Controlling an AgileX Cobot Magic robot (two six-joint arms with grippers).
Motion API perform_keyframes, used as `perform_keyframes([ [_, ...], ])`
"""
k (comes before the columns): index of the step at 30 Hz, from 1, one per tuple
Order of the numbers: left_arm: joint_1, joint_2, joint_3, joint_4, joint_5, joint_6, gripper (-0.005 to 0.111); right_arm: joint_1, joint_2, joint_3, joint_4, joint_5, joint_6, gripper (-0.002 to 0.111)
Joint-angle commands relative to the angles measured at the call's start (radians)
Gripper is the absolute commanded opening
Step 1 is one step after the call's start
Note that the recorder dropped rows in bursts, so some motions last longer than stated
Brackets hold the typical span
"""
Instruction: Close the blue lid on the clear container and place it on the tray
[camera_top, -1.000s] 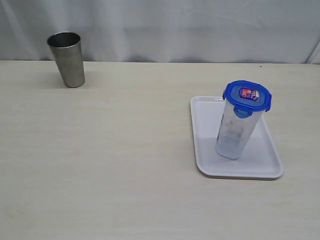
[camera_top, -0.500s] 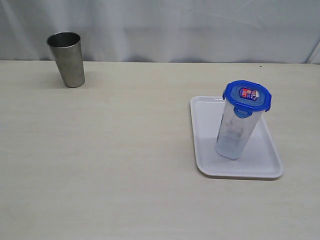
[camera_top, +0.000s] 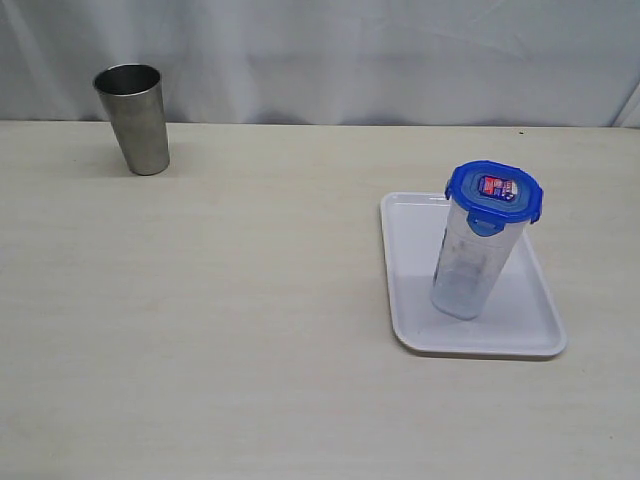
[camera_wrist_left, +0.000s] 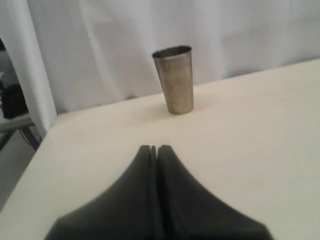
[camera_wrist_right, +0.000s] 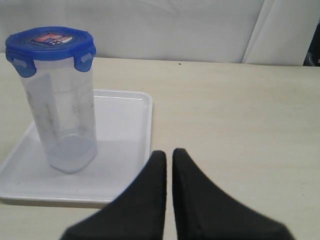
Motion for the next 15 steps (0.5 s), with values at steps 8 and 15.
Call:
perform_keyframes([
  [8, 0.003, -0.002, 0.002, -0.039, 0.056, -0.032, 0.0, 0.001, -0.004, 0.001, -0.007, -0.003, 0.003, 0.005],
  [15, 0.003, -0.002, 0.002, -0.039, 0.056, -0.032, 0.0, 0.001, -0.004, 0.001, -0.007, -0.003, 0.003, 0.005],
])
